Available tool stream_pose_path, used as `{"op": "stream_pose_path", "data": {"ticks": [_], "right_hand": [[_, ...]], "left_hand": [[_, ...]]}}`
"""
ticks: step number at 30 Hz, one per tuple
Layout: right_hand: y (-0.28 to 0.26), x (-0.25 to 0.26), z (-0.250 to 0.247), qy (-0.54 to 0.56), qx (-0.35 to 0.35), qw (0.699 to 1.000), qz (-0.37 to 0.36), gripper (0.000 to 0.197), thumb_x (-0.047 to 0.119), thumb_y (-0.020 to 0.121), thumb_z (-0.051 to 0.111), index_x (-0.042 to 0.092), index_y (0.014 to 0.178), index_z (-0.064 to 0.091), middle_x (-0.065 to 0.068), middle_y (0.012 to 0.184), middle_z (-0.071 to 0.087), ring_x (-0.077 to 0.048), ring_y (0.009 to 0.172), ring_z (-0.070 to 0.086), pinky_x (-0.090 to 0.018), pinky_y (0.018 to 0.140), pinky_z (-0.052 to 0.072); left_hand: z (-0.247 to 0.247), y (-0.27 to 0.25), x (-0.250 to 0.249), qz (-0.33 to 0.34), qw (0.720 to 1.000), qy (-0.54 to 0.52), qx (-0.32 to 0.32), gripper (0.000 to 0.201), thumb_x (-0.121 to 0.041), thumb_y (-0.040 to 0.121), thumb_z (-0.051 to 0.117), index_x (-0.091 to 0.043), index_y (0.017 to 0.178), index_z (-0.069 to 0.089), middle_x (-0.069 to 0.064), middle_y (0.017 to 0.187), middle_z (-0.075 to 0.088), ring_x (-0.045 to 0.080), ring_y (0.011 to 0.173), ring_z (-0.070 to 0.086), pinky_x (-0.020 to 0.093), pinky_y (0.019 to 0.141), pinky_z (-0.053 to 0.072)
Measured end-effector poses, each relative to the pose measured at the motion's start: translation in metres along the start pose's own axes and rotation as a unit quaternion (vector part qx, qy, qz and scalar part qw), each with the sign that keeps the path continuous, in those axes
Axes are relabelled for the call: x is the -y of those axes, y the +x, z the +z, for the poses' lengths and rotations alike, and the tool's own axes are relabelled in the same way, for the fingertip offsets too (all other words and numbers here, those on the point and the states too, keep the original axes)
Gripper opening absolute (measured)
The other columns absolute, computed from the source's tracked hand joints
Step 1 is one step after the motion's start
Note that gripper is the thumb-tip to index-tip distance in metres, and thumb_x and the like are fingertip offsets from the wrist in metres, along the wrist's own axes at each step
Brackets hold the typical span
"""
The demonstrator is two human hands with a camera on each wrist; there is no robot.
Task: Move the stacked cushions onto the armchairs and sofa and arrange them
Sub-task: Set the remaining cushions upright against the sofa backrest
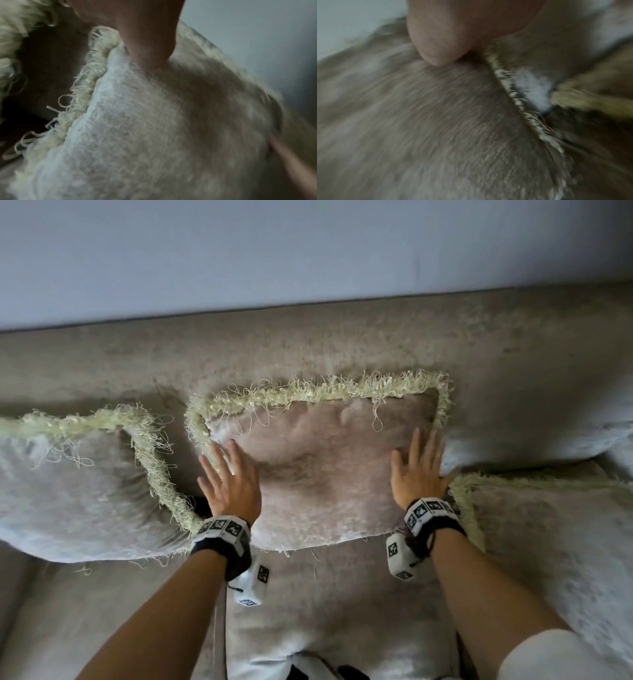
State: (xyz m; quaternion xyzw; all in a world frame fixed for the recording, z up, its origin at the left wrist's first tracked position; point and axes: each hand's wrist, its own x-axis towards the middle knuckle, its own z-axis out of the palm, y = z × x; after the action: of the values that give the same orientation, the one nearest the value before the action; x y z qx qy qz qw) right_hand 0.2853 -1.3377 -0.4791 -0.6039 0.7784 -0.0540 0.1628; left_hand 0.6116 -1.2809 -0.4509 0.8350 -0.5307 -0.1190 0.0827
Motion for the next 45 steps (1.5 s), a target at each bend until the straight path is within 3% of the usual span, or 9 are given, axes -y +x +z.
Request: {"op": "stream_pose_path", "data": {"ticks": [3, 5, 9, 15, 19, 21, 32, 36, 45], "right_hand": [[-0.022, -0.015, 0.003, 0.054, -0.039, 0.996, 0.06, 0.067, 0.059, 0.094, 0.001, 0.031, 0.153, -0.016, -0.003, 0.163, -0.016, -0.026, 0.151, -0.009, -0.071, 0.112, 0.007], [-0.045, -0.002, 0.015, -0.012, -0.065, 0.994, -0.093, 0.069, 0.055, 0.098, 0.017, 0.026, 0.156, -0.006, -0.01, 0.164, -0.009, -0.031, 0.15, -0.003, -0.067, 0.115, 0.007], [-0.086, 0.047, 0.058, -0.116, 0.006, 0.895, -0.43, 0.07, 0.044, 0.093, 0.047, 0.024, 0.154, 0.022, -0.005, 0.164, 0.007, -0.024, 0.151, -0.001, -0.059, 0.119, 0.008], [-0.072, 0.008, 0.063, -0.227, 0.136, 0.923, -0.279, 0.071, 0.053, 0.095, 0.038, 0.039, 0.154, 0.002, 0.007, 0.163, -0.01, -0.02, 0.15, -0.014, -0.074, 0.109, -0.003], [-0.074, -0.024, 0.034, -0.109, 0.208, 0.969, 0.072, 0.073, 0.058, 0.098, 0.019, 0.024, 0.154, -0.015, -0.011, 0.163, -0.014, -0.035, 0.149, -0.01, -0.061, 0.118, 0.0], [-0.08, -0.028, 0.015, -0.071, 0.207, 0.969, 0.113, 0.072, 0.051, 0.101, 0.026, 0.016, 0.156, -0.006, -0.013, 0.163, -0.007, -0.034, 0.15, -0.002, -0.054, 0.118, 0.005], [-0.126, -0.03, -0.042, -0.048, 0.129, 0.988, -0.067, 0.054, 0.048, 0.1, 0.033, 0.019, 0.146, 0.033, -0.011, 0.15, 0.035, -0.03, 0.132, 0.043, -0.049, 0.11, 0.036], [-0.15, -0.047, -0.086, -0.035, 0.098, 0.991, -0.086, 0.043, 0.042, 0.099, 0.035, 0.017, 0.13, 0.047, -0.007, 0.137, 0.046, -0.026, 0.122, 0.049, -0.048, 0.103, 0.04], [-0.195, -0.061, -0.17, -0.023, 0.107, 0.982, -0.156, 0.048, 0.039, 0.101, 0.036, 0.014, 0.143, 0.039, -0.006, 0.145, 0.044, -0.024, 0.129, 0.047, -0.04, 0.106, 0.038]], "left_hand": [[-0.004, -0.011, -0.002, -0.019, 0.999, -0.047, -0.009, 0.067, -0.056, 0.093, 0.002, -0.026, 0.149, -0.02, 0.009, 0.158, -0.019, 0.032, 0.146, -0.015, 0.061, 0.116, 0.007], [0.005, -0.027, -0.017, 0.129, 0.991, 0.017, -0.029, 0.061, -0.047, 0.098, 0.01, -0.028, 0.15, -0.016, 0.005, 0.159, -0.017, 0.029, 0.147, -0.012, 0.06, 0.115, 0.0], [0.045, -0.07, -0.044, 0.347, 0.924, 0.154, 0.042, 0.066, -0.043, 0.096, 0.035, -0.018, 0.153, 0.013, 0.0, 0.161, -0.002, 0.021, 0.148, -0.002, 0.068, 0.11, 0.008], [0.052, -0.054, 0.002, 0.206, 0.916, 0.322, 0.12, 0.088, -0.037, 0.09, 0.043, -0.018, 0.148, -0.02, 0.001, 0.155, -0.03, 0.021, 0.143, -0.026, 0.074, 0.104, -0.008], [0.046, -0.051, 0.046, -0.086, 0.929, 0.266, 0.242, 0.078, -0.051, 0.092, 0.034, -0.013, 0.153, 0.002, 0.012, 0.16, -0.011, 0.037, 0.145, -0.013, 0.065, 0.113, -0.003], [0.043, -0.054, 0.064, -0.146, 0.914, 0.239, 0.294, 0.072, -0.046, 0.096, 0.03, -0.012, 0.153, 0.001, 0.011, 0.16, -0.014, 0.038, 0.145, -0.012, 0.062, 0.115, 0.003], [-0.015, -0.114, -0.001, 0.095, 0.951, 0.193, 0.223, 0.054, -0.033, 0.095, 0.038, -0.02, 0.146, 0.026, 0.0, 0.16, 0.01, 0.019, 0.146, 0.011, 0.051, 0.115, 0.02], [-0.049, -0.148, -0.019, 0.11, 0.958, 0.186, 0.188, 0.049, -0.031, 0.094, 0.041, -0.018, 0.141, 0.034, 0.001, 0.156, 0.021, 0.019, 0.142, 0.022, 0.048, 0.111, 0.029], [-0.122, -0.222, -0.066, 0.137, 0.981, 0.116, 0.077, 0.036, -0.029, 0.093, 0.043, -0.016, 0.126, 0.05, -0.001, 0.137, 0.047, 0.018, 0.125, 0.046, 0.043, 0.101, 0.04]]}}
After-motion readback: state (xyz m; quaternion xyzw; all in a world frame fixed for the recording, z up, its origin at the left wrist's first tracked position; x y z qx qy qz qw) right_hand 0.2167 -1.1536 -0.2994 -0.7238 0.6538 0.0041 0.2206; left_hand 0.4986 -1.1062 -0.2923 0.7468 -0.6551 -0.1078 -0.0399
